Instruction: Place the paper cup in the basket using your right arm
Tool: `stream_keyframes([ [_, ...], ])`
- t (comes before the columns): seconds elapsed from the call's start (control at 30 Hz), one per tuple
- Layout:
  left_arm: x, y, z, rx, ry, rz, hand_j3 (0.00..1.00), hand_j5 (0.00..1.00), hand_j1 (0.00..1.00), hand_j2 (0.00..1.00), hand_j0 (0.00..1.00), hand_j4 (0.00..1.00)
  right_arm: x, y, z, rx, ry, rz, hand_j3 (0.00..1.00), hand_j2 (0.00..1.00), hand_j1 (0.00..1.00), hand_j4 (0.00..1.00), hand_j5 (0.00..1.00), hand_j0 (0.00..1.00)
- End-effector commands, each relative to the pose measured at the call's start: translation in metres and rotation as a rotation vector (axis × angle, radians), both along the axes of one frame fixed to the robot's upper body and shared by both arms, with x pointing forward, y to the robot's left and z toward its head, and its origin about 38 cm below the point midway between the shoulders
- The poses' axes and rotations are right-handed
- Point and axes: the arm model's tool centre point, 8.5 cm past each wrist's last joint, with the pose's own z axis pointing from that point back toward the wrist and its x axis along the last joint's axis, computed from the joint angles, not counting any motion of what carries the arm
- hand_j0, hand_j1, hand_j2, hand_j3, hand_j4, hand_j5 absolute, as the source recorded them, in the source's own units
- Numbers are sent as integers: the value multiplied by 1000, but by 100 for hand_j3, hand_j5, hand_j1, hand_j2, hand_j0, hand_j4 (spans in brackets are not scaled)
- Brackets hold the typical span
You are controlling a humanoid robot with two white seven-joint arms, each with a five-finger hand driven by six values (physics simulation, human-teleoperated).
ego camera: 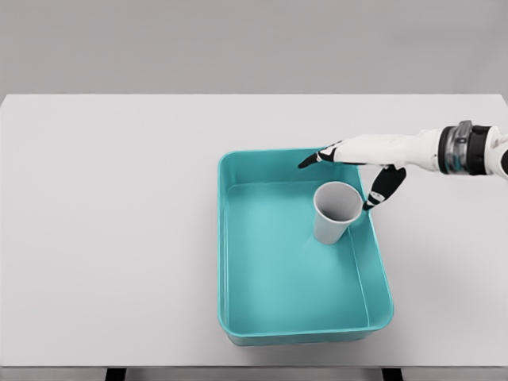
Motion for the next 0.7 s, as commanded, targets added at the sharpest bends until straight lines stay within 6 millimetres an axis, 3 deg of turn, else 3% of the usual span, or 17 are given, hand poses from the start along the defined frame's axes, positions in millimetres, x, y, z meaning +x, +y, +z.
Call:
stream_keyframes([
  [0.0, 0, 0, 0, 0, 0, 0, 100, 100, 100, 100, 100, 100, 0, -3, 1, -1, -2, -6, 99, 99, 99, 99, 99, 99],
  [0.13, 0, 0, 0, 0, 0, 0, 100, 100, 100, 100, 100, 100, 1, -3, 4, -1, -8, -6, 99, 99, 99, 99, 99, 99],
  [0.23, 0, 0, 0, 0, 0, 0, 100, 100, 100, 100, 100, 100, 1, -16, 10, -11, -22, -28, 99, 99, 99, 99, 99, 99],
  [0.47, 0, 0, 0, 0, 0, 0, 100, 100, 100, 100, 100, 100, 6, -25, 37, -1, -82, -51, 100, 100, 100, 100, 100, 100],
  [0.67, 0, 0, 0, 0, 0, 0, 100, 100, 100, 100, 100, 100, 3, -47, 57, 10, -130, -78, 100, 100, 100, 100, 100, 100],
])
